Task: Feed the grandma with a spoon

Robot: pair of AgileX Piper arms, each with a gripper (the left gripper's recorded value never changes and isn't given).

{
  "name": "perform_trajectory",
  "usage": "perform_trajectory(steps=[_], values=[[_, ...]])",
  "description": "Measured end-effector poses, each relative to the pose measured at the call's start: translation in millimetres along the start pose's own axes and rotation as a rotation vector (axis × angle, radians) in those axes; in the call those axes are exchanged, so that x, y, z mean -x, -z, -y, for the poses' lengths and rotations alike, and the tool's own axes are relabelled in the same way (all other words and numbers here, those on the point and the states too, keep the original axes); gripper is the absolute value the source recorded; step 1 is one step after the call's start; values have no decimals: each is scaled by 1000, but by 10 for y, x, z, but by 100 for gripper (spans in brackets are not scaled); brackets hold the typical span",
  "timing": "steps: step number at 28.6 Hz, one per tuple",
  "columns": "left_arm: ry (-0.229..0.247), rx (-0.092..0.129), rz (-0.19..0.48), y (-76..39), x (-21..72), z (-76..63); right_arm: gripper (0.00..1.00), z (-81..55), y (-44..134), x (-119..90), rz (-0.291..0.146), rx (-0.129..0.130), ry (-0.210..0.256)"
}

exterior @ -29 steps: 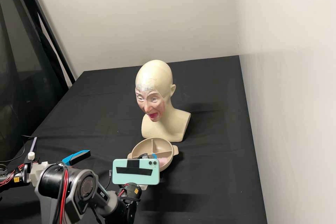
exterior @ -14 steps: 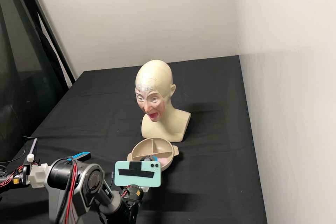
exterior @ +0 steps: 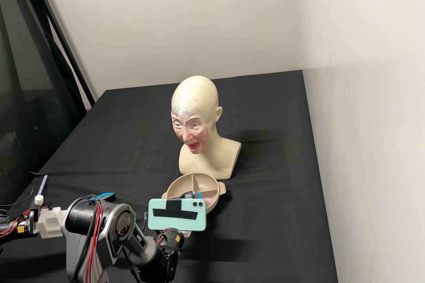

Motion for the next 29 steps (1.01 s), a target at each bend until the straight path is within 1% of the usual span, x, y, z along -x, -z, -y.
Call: perform_trajectory(steps=[7, 13, 16, 19, 20, 21, 26, 29], values=[[-5, -1, 3, -7, -11, -13, 0, -22, 1, -27, 11, -6, -11], [-10, -1, 4, -10, -21, -24, 0, -32, 10, -19, 17, -4, -7], [-10, -1, 4, -10, -21, -24, 0, -63, 34, -3, 20, -4, -9], [-10, -1, 4, -10, -21, -24, 0, -112, 58, 17, 16, -4, -23], [-10, -1, 4, -10, -21, -24, 0, -140, 66, 27, 14, -7, -33], [-10, -1, 4, -10, -21, -24, 0, -181, 69, 40, 12, -14, -49], [-10, -1, 4, -10, -21, -24, 0, -296, 102, 85, -3, -51, -93], [-10, -1, 4, -10, -21, -24, 0, -351, 132, 102, -15, -53, -113]])
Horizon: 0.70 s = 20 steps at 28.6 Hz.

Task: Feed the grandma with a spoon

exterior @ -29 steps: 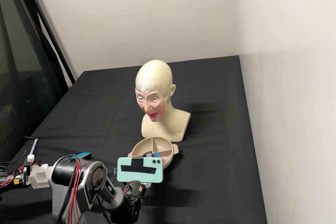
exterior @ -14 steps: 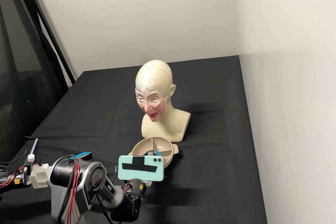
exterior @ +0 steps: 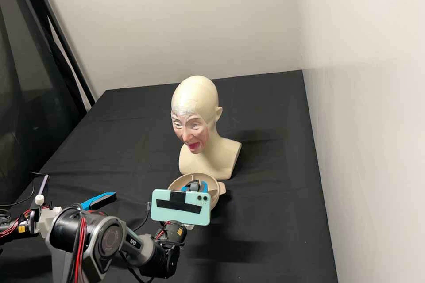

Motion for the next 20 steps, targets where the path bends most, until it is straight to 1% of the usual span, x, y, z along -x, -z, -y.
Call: perform_trajectory(steps=[4, 11, 20], values=[[0, 0, 0, 0, 0, 0, 0, -64, 32, 8, -13, -20, -24], [0, 0, 0, 0, 0, 0, 0, -120, 84, 22, -37, -34, -37], [0, 0, 0, 0, 0, 0, 0, -255, 228, 1, -94, -26, -82]])
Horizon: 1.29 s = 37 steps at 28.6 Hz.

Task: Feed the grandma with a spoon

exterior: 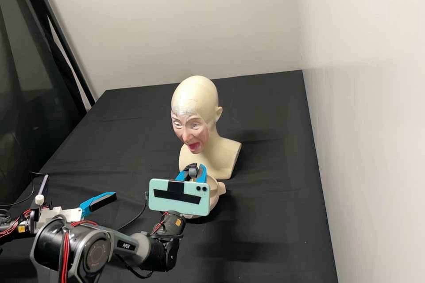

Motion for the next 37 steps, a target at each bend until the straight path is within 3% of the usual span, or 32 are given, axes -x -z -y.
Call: perform_trajectory(steps=[10, 22, 29, 37], values=[[0, 0, 0, 0, 0, 0, 0, -104, 95, -132, -27, 11, -24], [0, 0, 0, 0, 0, 0, 0, -133, 291, -292, -63, -6, -44], [2, 0, 0, 1, -1, 4, 0, -100, 305, -369, -53, -17, -36], [2, 0, 0, 1, -1, 4, 0, -159, 353, -439, -56, -22, -58]])
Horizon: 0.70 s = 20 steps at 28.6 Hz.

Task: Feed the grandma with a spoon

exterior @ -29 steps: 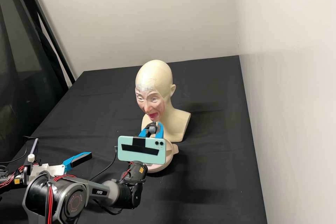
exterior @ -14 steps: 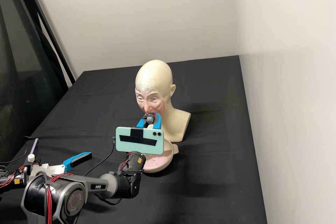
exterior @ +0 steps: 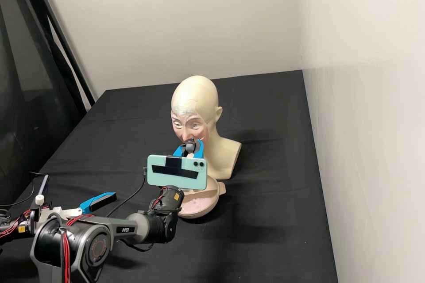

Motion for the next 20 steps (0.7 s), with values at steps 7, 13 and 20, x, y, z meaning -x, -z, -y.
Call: perform_trajectory(steps=[7, 13, 20], values=[[-8, 0, 1, -3, -16, -21, 0, -13, 30, -32, 0, -5, -5], [-9, 0, 1, -2, -39, -20, 0, 41, 49, -34, 9, -10, 17], [0, 1, -2, 6, -53, 8, 0, 104, 108, -7, 1, -10, 44]])
